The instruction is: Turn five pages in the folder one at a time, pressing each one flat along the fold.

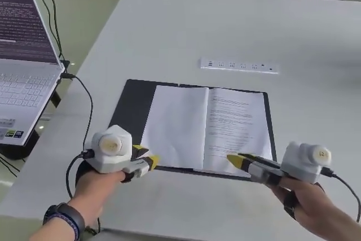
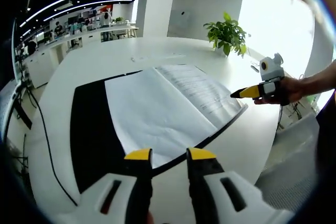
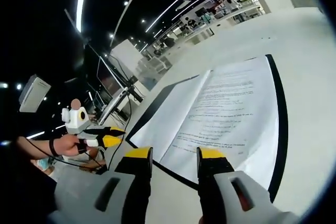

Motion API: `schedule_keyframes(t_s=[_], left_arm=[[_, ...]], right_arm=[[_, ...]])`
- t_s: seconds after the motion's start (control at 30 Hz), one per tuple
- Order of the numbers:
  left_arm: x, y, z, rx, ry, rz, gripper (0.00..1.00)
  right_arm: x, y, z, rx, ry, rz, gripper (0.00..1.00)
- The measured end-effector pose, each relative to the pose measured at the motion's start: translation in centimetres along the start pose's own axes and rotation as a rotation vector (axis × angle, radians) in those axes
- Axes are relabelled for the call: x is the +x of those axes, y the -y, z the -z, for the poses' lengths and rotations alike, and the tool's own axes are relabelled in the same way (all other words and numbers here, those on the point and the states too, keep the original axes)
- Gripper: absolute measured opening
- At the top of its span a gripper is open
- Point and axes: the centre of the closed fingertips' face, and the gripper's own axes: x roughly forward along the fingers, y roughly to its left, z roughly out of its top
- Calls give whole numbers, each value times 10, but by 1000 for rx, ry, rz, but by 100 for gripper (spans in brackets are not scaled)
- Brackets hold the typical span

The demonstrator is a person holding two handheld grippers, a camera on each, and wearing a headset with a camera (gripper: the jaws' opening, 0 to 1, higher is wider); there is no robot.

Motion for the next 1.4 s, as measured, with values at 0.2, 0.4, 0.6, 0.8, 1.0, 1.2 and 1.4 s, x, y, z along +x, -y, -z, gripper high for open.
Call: schedule_keyframes(t_s=[0.2, 0.4, 0.6, 0.8, 1.0, 1.2, 1.4], left_arm=[[-14, 1, -8, 34, 15, 1, 31], [-27, 0, -20, 72, 42, 5, 39], [-42, 2, -36, 85, 70, 4, 50], [-57, 1, -45, 87, 100, -6, 59], [-74, -1, -43, 68, 117, -30, 66], [-83, -1, -39, 40, 125, -41, 74], [-83, 1, -34, 31, 116, -41, 76]], right_arm=[[-21, 5, -10, -77, -4, 33, 38], [-40, 7, -23, -168, 0, 71, 51], [-58, 4, -32, -213, 22, 99, 57], [-80, 4, -39, -210, 88, 137, 66], [-98, -2, -32, -233, 89, 169, 73], [-106, -12, -27, -218, 106, 183, 77], [-107, -16, -23, -219, 114, 199, 81]])
